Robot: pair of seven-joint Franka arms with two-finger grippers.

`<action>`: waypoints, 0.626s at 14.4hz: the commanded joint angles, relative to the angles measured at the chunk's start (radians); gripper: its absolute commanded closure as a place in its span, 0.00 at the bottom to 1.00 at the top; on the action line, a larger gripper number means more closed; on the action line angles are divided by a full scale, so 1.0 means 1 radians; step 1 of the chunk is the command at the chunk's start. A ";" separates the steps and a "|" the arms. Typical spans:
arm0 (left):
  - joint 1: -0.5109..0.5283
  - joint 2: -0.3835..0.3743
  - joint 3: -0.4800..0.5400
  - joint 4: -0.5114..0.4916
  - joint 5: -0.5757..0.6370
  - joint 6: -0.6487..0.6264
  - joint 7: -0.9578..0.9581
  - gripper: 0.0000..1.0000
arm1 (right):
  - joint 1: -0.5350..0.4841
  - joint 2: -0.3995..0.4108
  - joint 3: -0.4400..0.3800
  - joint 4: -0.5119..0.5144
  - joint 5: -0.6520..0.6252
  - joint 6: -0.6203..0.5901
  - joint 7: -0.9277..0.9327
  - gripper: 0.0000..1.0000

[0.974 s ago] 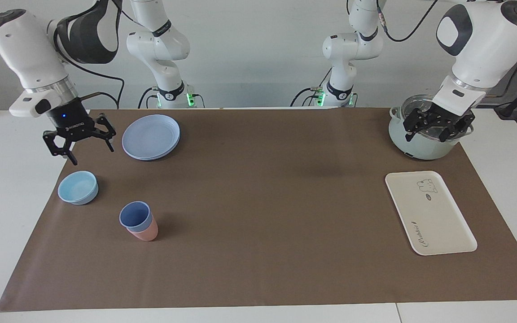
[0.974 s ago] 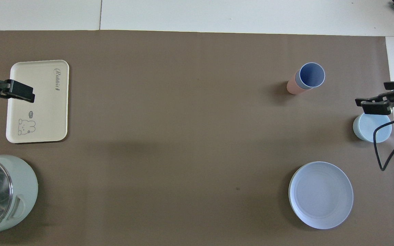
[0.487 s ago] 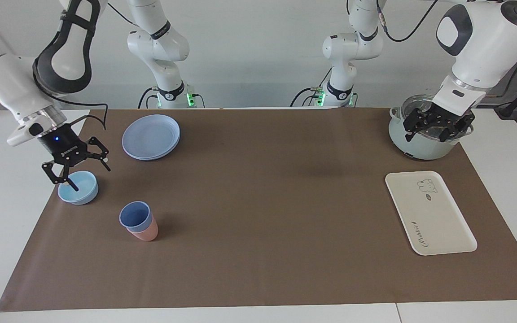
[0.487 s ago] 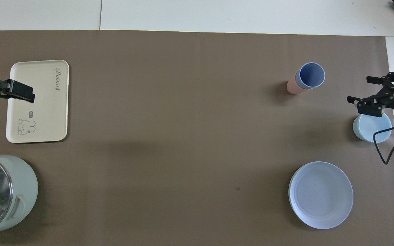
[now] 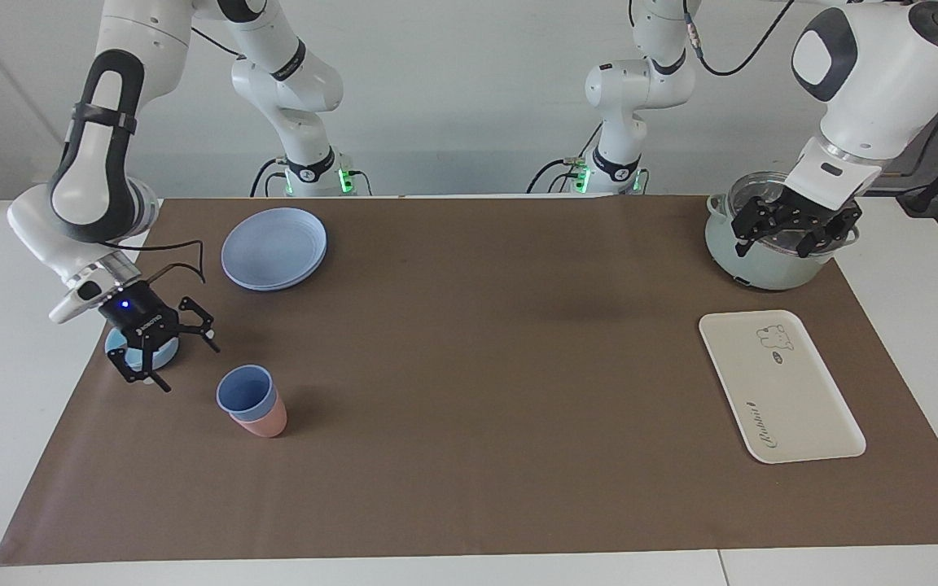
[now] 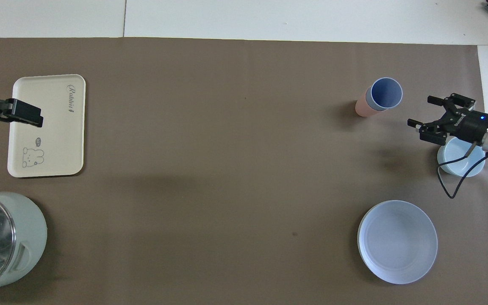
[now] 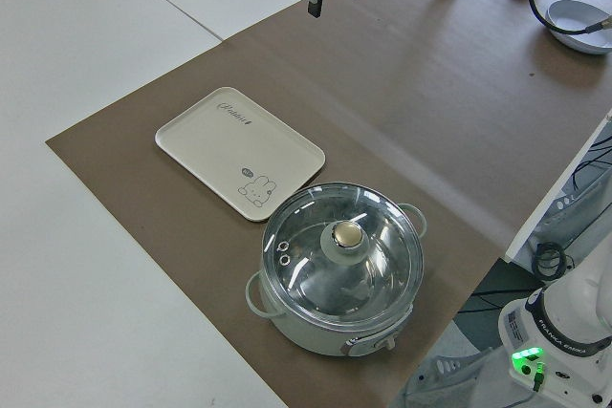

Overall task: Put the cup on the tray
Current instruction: 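Reach the right gripper toward the blue cup nested in the pink cup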

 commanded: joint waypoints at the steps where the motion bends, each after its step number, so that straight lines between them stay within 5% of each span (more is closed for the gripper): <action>1: 0.005 -0.026 -0.003 -0.029 0.015 0.010 0.012 0.00 | -0.033 0.085 0.009 0.015 0.164 -0.064 -0.183 0.00; 9: 0.004 -0.026 -0.003 -0.029 0.015 0.010 0.012 0.00 | 0.031 0.132 0.023 0.023 0.329 -0.061 -0.217 0.00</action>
